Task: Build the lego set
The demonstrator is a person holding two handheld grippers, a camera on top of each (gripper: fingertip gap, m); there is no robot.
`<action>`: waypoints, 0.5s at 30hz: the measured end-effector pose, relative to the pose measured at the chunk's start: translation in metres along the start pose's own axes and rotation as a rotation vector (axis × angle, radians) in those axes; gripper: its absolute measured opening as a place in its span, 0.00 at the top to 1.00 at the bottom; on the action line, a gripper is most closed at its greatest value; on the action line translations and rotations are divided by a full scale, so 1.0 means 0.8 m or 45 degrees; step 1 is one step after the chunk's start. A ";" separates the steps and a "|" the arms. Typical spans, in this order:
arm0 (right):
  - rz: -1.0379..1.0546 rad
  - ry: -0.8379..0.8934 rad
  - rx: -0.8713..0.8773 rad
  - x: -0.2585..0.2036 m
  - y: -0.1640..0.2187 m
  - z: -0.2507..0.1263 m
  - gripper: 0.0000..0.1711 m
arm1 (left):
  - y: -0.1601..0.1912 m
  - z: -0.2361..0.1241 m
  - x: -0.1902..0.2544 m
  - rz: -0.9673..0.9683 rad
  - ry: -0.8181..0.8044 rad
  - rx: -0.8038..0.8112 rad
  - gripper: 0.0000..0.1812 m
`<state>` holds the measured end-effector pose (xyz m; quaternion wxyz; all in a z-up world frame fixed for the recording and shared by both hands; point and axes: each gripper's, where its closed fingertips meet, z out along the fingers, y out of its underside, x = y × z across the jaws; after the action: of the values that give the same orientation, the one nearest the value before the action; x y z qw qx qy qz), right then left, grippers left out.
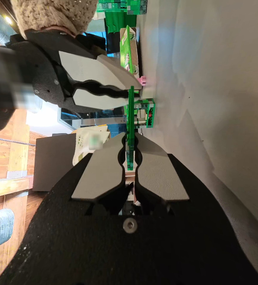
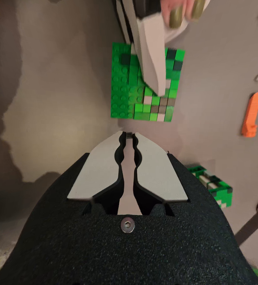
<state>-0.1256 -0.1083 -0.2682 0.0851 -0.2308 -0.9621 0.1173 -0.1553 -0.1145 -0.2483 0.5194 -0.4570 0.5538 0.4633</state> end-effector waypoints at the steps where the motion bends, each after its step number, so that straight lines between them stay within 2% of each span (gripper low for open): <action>1: 0.014 -0.011 -0.085 0.000 0.014 0.001 0.96 | 0.002 0.001 0.001 -0.001 0.008 -0.003 0.97; 5: 0.111 -0.104 -0.560 -0.008 0.086 -0.010 0.96 | 0.006 0.001 0.001 0.008 0.016 -0.015 0.97; 7: 0.142 -0.144 -0.704 -0.014 0.106 -0.018 0.96 | 0.007 0.001 0.003 0.013 0.026 -0.015 0.97; 9: 0.159 -0.108 -0.676 -0.009 0.102 -0.018 0.95 | 0.008 0.001 0.005 0.009 0.036 -0.012 0.97; 12: 0.214 -0.013 -0.558 0.001 0.088 -0.027 0.81 | 0.008 0.000 0.008 0.009 0.051 -0.014 0.97; 15: 0.299 0.109 -0.373 0.011 0.081 -0.047 0.77 | 0.011 0.000 0.013 0.008 0.066 -0.023 0.97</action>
<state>-0.0974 -0.0414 -0.2482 0.0771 -0.3562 -0.9309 -0.0246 -0.1641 -0.1135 -0.2582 0.4991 -0.4718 0.5643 0.4580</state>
